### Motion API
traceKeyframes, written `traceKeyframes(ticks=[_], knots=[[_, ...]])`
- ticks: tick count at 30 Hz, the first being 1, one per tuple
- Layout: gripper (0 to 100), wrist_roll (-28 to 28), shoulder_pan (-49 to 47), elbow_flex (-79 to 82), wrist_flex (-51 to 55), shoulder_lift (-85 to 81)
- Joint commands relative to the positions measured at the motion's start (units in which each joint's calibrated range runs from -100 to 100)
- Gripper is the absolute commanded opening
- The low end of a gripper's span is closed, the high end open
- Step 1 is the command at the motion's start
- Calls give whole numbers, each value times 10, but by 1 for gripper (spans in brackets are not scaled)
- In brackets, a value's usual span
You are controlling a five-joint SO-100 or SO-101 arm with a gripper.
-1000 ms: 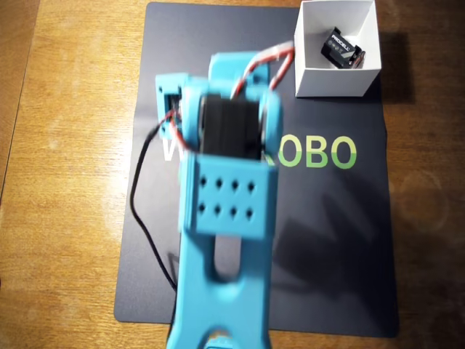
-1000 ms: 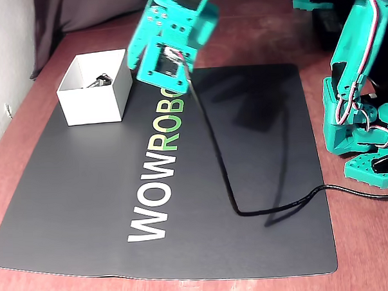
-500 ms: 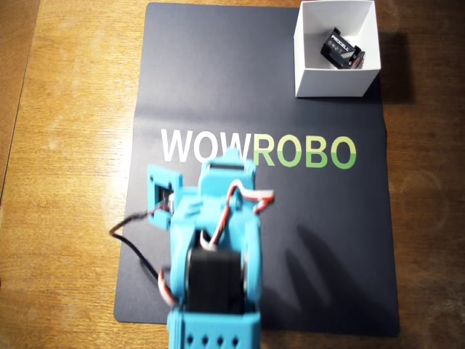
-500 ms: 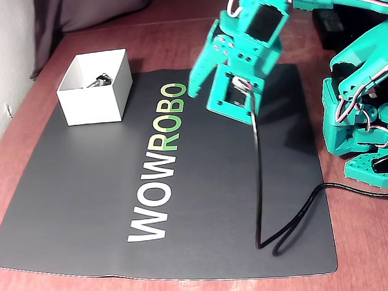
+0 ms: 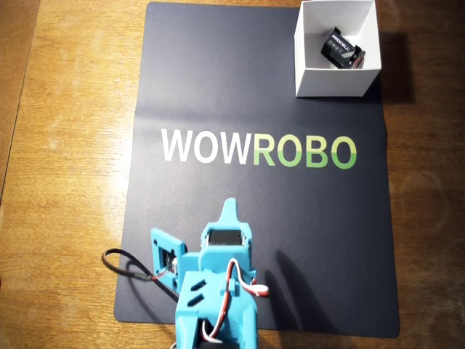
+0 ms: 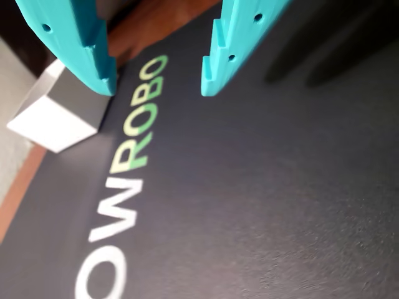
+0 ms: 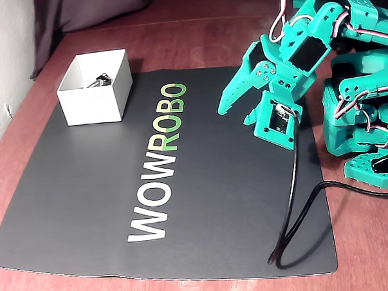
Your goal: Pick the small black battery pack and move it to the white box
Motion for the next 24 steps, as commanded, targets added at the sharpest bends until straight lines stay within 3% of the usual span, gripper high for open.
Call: traceKeyframes(ticks=[1,8,12,24], knots=[[15,11,-2,19,-4,-30],[15,8,1,38,0,-51],[6,8,3,41,1,-66],[4,7,4,59,48,-113]])
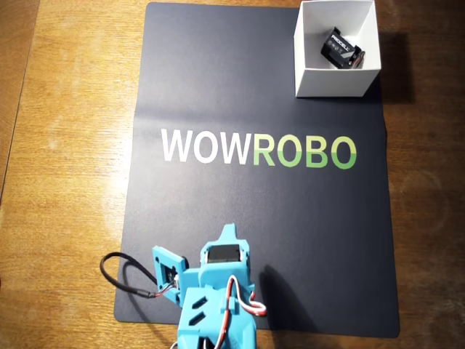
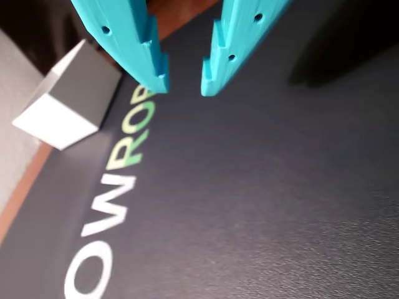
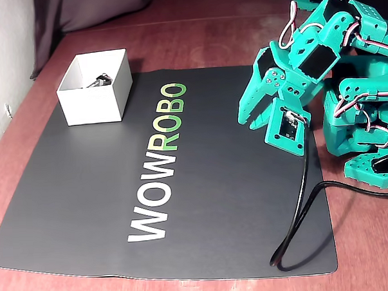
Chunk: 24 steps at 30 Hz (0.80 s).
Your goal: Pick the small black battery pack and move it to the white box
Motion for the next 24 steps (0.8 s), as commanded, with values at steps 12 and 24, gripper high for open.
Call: traceKeyframes(ticks=[12,24], knots=[[1,2,4,53,14,-63],[1,3,4,101,18,-88]])
